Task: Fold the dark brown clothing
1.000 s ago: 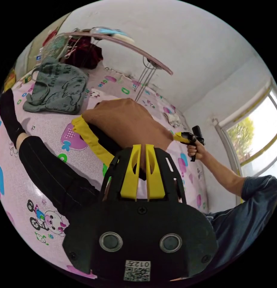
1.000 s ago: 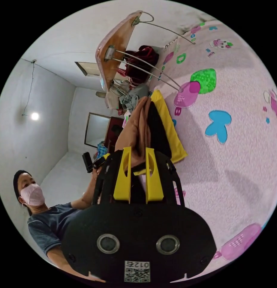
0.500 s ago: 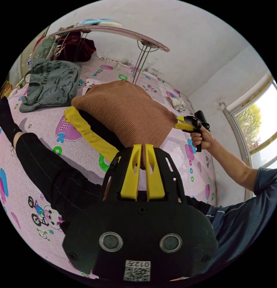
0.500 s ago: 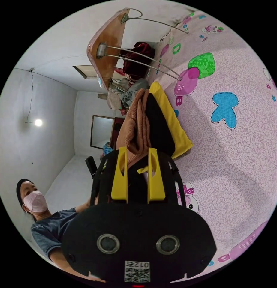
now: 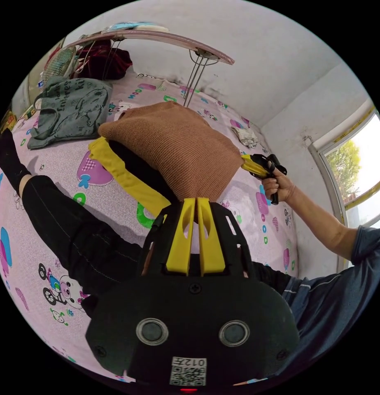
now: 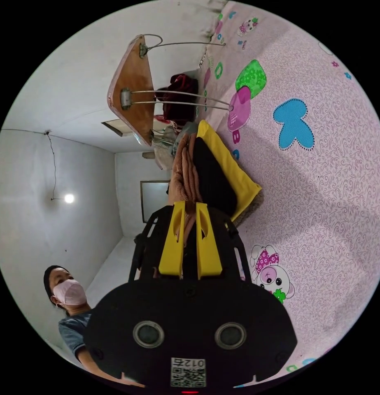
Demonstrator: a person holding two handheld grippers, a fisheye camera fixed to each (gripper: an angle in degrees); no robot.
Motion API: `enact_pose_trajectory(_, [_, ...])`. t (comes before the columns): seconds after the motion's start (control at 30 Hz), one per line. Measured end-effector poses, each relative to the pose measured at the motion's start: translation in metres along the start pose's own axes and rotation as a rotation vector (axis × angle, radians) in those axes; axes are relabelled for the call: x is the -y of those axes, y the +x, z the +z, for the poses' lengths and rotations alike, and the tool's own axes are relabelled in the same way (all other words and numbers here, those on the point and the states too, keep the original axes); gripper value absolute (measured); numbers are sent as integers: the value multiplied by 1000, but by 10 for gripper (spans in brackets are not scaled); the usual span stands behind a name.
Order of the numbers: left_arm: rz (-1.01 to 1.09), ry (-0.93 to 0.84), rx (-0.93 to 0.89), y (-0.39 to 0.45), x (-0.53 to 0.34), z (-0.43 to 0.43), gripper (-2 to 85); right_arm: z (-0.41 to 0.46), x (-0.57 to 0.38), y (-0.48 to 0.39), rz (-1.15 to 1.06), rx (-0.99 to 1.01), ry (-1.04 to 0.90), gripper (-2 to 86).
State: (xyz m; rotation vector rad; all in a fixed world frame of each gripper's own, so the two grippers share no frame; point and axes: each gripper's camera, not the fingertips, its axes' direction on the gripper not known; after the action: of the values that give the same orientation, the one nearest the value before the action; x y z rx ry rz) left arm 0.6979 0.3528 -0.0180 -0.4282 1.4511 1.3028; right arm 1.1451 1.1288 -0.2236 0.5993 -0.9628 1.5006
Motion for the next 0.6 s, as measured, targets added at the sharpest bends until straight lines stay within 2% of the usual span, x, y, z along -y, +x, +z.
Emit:
enact_pose_trajectory(0.13, [-14,-7,2,-1,-2,0,10,-6,4,-3,-7,-35,-25,105])
enact_pose_trajectory(0.27, [-50,-18,9,-5,-5,1,24,-5,9,-7,-29,-56,-52,115])
enact_pose_trajectory(0.6, [-103,-13,-103,-16,-5,20,41,-16,13,3,-30,-64,-45,32])
